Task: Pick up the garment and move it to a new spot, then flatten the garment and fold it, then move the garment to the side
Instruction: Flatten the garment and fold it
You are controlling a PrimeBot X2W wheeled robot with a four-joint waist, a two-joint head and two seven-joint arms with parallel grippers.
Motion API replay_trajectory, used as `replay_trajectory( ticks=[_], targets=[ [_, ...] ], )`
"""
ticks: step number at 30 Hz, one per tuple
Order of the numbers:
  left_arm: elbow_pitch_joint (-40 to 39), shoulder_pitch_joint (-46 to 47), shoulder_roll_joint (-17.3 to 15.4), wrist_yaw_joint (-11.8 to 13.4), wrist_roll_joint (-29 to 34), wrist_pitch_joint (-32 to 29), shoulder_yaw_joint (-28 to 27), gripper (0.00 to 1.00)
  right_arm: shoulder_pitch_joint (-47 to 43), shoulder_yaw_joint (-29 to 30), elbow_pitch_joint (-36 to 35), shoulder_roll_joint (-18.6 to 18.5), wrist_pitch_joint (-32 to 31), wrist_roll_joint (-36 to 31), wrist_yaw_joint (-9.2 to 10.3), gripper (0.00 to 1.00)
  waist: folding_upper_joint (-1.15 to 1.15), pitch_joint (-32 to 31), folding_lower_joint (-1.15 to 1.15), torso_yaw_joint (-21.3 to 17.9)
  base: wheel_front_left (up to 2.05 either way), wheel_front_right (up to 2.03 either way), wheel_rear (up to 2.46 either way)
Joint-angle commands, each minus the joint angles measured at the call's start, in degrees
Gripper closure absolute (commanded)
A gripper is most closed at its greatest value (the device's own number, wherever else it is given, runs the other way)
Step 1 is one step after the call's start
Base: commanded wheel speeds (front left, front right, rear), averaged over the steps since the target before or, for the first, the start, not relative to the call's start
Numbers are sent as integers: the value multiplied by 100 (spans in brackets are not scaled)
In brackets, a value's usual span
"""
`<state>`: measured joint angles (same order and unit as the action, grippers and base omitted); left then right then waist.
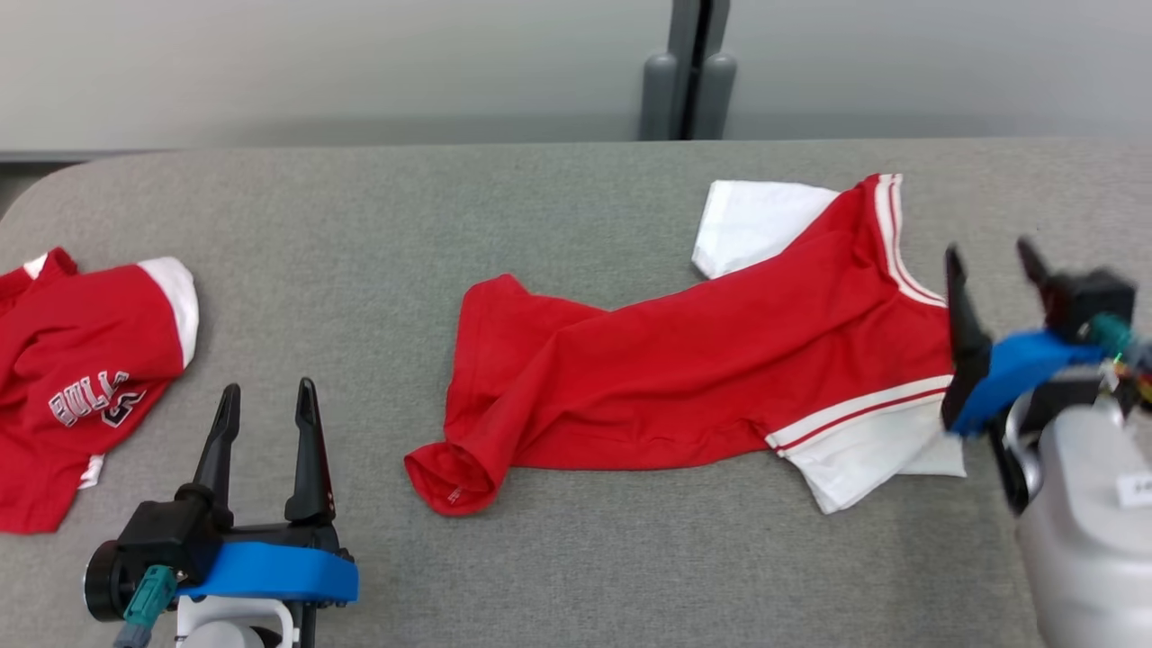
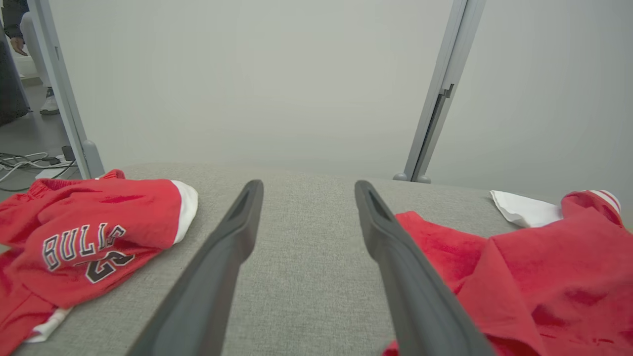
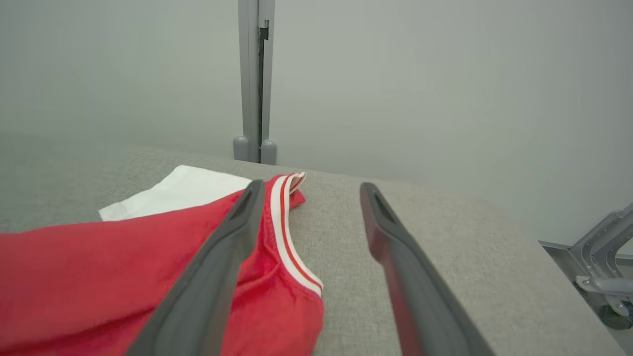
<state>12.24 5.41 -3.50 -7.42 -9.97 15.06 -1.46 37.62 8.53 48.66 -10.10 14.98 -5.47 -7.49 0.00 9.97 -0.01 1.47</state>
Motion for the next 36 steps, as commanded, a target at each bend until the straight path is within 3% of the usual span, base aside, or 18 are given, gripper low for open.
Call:
replay_trajectory(
  ticks=[1,11,23,25,26,36],
  targets=[
    [-26,-41,-20,-11,35,17,-29,0,-170,-45,-25,31,12,36,-1,0,0,-96,1,-95,0,0,0],
    [-58,-32,-21,-11,39,17,58,0,-980,-450,-24,-8,-580,575,-1,0,0,-111,1,-151,0,0,0],
    [-54,31,-26,-11,16,17,96,0,-1646,-418,21,197,-939,881,-1,2,0,-48,1,10,0,0,0],
    [-48,18,-19,-11,28,17,84,0,-1715,-459,11,240,-979,930,-1,64,0,-67,1,4,0,0,0],
    [-51,-6,-14,-11,36,17,78,0,-1747,-485,6,251,-997,956,-1,100,0,-88,1,-9,0,0,0],
    [-25,-234,17,-11,53,17,36,0,-2218,-645,-786,113,-957,1273,0,100,0,-366,1,-309,0,0,0]
  ],
)
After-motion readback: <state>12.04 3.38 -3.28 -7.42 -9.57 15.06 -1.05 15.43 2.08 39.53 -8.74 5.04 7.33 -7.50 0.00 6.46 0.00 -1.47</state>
